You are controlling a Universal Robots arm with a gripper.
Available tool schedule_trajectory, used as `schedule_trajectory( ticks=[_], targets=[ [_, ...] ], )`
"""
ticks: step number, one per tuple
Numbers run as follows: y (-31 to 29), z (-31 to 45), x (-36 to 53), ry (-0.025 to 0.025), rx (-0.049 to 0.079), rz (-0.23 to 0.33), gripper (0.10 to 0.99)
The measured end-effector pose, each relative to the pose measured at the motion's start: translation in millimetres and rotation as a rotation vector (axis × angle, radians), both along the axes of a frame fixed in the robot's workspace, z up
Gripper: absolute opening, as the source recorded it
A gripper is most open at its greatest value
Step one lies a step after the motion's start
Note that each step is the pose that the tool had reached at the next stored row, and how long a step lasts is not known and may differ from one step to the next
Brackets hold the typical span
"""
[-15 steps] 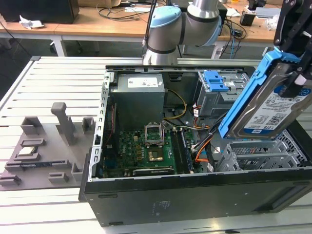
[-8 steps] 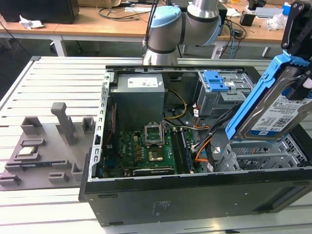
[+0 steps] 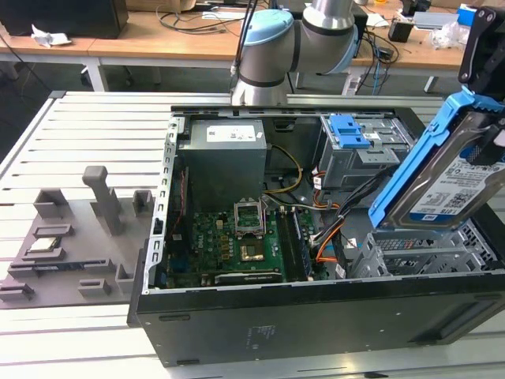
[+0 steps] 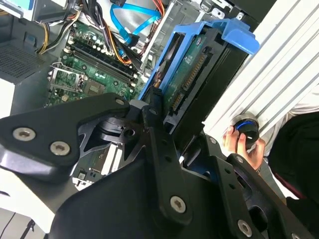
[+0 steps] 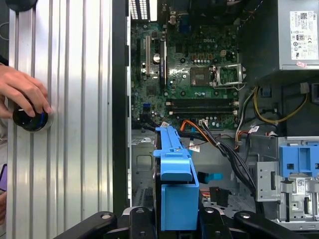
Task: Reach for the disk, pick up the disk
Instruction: 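Pick up the disk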
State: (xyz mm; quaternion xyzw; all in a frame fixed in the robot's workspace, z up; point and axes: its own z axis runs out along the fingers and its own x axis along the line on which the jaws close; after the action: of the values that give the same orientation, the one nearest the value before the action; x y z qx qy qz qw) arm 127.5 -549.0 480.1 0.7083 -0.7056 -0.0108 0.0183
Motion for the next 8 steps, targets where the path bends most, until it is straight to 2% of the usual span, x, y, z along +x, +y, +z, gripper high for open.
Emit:
schedule_trajectory(
  ticks=[8],
  targets=[
    [0.0,-4.3,4.1,0.0000,0.000,0.000,0.365]
  ],
)
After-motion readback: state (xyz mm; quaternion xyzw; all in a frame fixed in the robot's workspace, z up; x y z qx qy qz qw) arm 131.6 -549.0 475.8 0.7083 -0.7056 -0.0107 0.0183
